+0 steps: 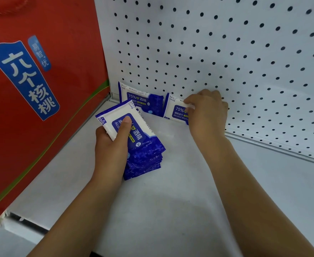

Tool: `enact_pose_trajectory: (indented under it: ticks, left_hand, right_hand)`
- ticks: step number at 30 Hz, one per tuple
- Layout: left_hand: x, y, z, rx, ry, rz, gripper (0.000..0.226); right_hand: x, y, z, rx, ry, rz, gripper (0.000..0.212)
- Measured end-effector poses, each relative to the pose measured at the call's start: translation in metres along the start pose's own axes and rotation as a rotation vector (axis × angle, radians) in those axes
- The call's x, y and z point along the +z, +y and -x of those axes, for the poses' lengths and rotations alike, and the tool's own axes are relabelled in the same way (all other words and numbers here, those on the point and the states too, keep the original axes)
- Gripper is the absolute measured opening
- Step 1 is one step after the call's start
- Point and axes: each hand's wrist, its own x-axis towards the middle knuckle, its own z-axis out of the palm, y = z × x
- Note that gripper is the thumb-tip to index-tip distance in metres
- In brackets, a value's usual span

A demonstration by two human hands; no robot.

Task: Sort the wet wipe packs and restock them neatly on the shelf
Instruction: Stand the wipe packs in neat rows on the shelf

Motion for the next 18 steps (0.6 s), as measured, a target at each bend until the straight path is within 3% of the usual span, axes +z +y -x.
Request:
enact_pose_trajectory:
  ticks: [14, 18]
  left_hand:
    - [-0.001, -0.001, -0.002, -0.018, -0.011, -0.017, 0.049]
    - [-0.003, 0.007, -0.003, -0.108, -0.011, 0.001, 0.052]
  right_hand:
    - [-0.004, 0.01, -0.006, -0.028, -0.027, -0.043, 0.024]
    - [-0.025, -0.012, 0.001, -0.023, 0.026, -0.331, 0.022]
